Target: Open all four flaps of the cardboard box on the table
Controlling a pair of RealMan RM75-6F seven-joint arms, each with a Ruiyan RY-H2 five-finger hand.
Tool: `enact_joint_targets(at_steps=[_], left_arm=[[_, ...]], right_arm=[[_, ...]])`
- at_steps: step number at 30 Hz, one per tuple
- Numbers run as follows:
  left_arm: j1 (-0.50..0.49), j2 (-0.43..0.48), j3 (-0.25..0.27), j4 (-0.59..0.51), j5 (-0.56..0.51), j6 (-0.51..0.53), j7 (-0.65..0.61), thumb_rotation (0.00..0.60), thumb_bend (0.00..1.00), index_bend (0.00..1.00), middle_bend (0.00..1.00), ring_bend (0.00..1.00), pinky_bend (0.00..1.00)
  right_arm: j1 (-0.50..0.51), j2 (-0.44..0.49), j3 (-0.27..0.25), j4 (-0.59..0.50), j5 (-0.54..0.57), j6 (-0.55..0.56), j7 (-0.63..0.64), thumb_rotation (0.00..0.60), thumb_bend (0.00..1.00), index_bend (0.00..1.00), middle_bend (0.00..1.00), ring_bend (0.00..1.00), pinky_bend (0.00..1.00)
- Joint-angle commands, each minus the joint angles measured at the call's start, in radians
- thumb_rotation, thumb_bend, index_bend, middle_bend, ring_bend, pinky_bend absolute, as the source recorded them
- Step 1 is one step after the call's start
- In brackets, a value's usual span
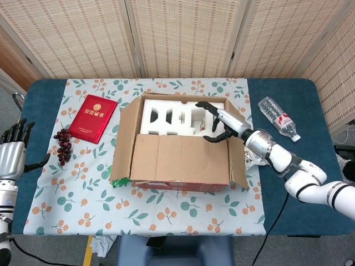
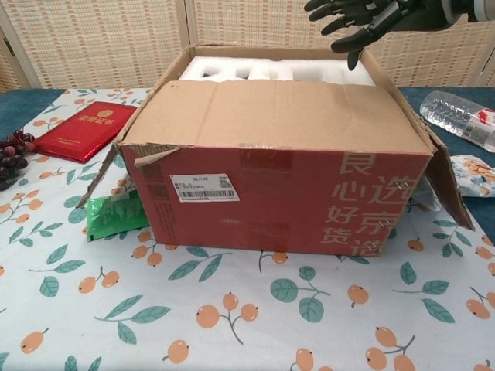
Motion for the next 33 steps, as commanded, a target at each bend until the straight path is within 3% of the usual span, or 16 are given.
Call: enact_joint_targets(at_steps=[1,20,33], left_arm=[[0.000,-0.001,0.000,0.001,0.003,0.001,-0.001,0.415,0.33,0.00,0.01,0.02,0.14],[0.003,-0.004,-0.001,0.011,0.002,0.003,-0.010,0.417,0.33,0.00,0.01,0.02,0.14],[0.001,-0.021,-0.004,-0.017,0.003,0.033,0.036,0.416,0.33,0.00,0.01,0.02,0.14]], right_arm=[[0.020,-0.015,-0.041,0.028,-0.033,0.027,0.046,0.600,0.39,0.00,0.00,0.02,0.46],[0.071,-0.034,-0.175,0.073,-0.086,0.122,0.200,0.600,0.38,0.00,0.00,0.01,0.45],[0.069,0.124,-0.184,-0.099,-0.091,0.232,0.203,0.600,0.39,0.00,0.00,0.02,0.45]])
